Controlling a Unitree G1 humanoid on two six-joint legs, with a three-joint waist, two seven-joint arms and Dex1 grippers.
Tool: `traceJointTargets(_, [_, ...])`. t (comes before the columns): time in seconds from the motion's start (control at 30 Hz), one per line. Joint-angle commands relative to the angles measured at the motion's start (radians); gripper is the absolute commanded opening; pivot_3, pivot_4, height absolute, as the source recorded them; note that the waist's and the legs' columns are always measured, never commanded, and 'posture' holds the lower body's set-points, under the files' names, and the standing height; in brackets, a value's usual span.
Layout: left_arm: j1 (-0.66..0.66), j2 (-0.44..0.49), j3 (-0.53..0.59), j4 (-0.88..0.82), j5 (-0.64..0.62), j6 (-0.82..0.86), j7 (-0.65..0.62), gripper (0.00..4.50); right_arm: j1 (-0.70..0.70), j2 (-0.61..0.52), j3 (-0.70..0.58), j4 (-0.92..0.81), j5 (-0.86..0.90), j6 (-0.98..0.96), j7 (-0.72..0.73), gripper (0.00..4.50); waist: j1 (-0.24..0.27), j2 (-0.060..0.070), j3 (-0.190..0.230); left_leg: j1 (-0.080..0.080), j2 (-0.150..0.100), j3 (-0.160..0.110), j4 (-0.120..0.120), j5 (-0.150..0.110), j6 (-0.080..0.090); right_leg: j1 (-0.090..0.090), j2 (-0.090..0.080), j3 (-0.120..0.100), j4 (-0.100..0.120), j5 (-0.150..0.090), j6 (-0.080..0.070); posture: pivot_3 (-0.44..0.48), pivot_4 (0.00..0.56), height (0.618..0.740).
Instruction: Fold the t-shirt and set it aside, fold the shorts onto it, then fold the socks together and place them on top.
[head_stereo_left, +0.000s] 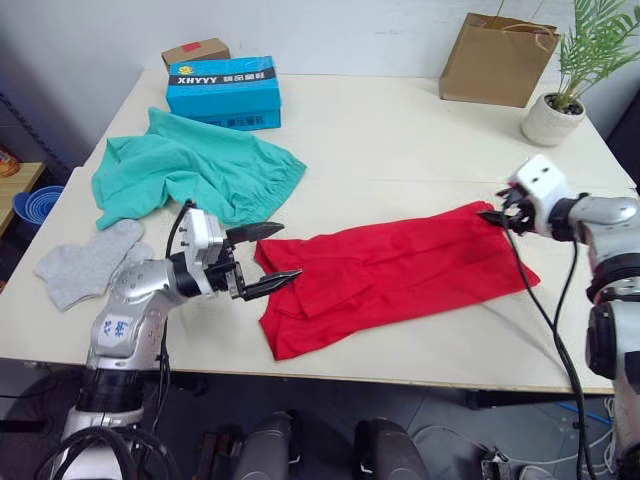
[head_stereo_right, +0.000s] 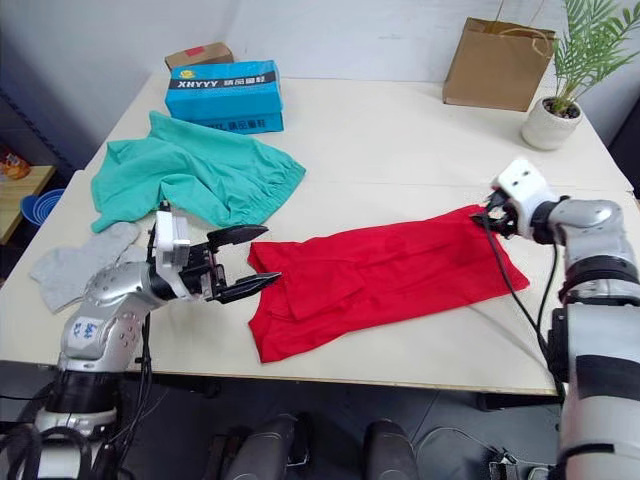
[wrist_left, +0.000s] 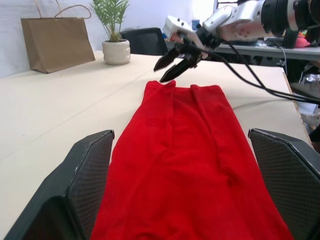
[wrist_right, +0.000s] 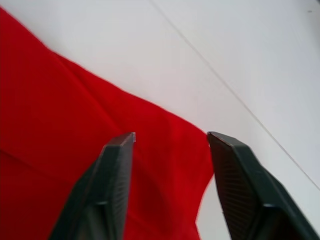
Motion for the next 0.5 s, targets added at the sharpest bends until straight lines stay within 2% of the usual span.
traceJointTargets(0.03, [-0.146,0.017,-0.053,0.197,0.090,-0.057,-0.068,4.50,0.039,-0.100,-0.124,-0.131,0.153,0.269,0.122,3.91,0.007,0.000,0.000,-0.001,0.000,0.000,0.000,0.000,0.001,0.000,0.000,0.000,0.000,0.000,0.000,0.000,0.150,0.740])
traceJointTargets(0.1, [-0.209,0.003,-0.071,0.296,0.134,-0.115,-0.079,4.50,0.112,-0.122,-0.154,-0.267,0.205,0.408,0.163,4.44,0.008,0.000,0.000,0.000,0.000,0.000,0.000,0.000,0.001,0.000,0.000,-0.001,0.000,0.000,0.000,0.000,0.150,0.740])
traceJointTargets(0.23, [-0.394,-0.043,-0.141,0.602,0.276,-0.257,-0.082,4.50,0.456,-0.165,-0.330,-0.831,0.367,0.933,0.082,4.44,0.021,-0.001,0.000,-0.001,0.001,-0.001,0.000,0.000,0.001,0.000,-0.001,-0.002,0.001,0.001,0.001,0.000,0.150,0.740])
traceJointTargets(0.3, [-0.479,-0.064,-0.188,0.754,0.372,-0.351,-0.044,4.50,0.606,-0.110,-0.507,-1.053,0.424,1.185,-0.031,4.44,0.027,-0.001,0.000,-0.003,0.001,-0.001,0.000,0.000,0.001,-0.003,-0.001,-0.002,0.001,0.001,0.001,0.000,0.150,0.740])
traceJointTargets(0.37, [-0.547,-0.093,-0.204,0.871,0.413,-0.368,-0.028,4.50,0.725,-0.045,-0.634,-1.229,0.458,1.372,-0.106,4.44,0.031,-0.001,0.000,-0.003,0.000,-0.001,0.000,0.000,0.001,-0.003,-0.002,-0.004,0.000,0.001,0.001,0.000,0.150,0.740])
traceJointTargets(0.43, [-0.616,-0.126,-0.224,0.992,0.454,-0.344,-0.027,4.50,0.858,0.046,-0.723,-1.409,0.486,1.524,-0.153,4.44,0.039,-0.005,-0.001,-0.004,0.000,0.000,0.000,0.000,0.001,-0.005,-0.002,-0.005,0.000,0.001,0.001,0.000,0.150,0.740])
traceJointTargets(0.5, [-0.660,-0.148,-0.231,1.077,0.486,-0.362,-0.017,4.50,0.913,0.120,-0.769,-1.524,0.503,1.625,-0.202,4.44,0.044,-0.006,-0.001,-0.005,0.000,-0.001,0.000,0.000,0.001,-0.005,-0.002,-0.005,0.000,0.001,0.001,0.000,0.150,0.740])
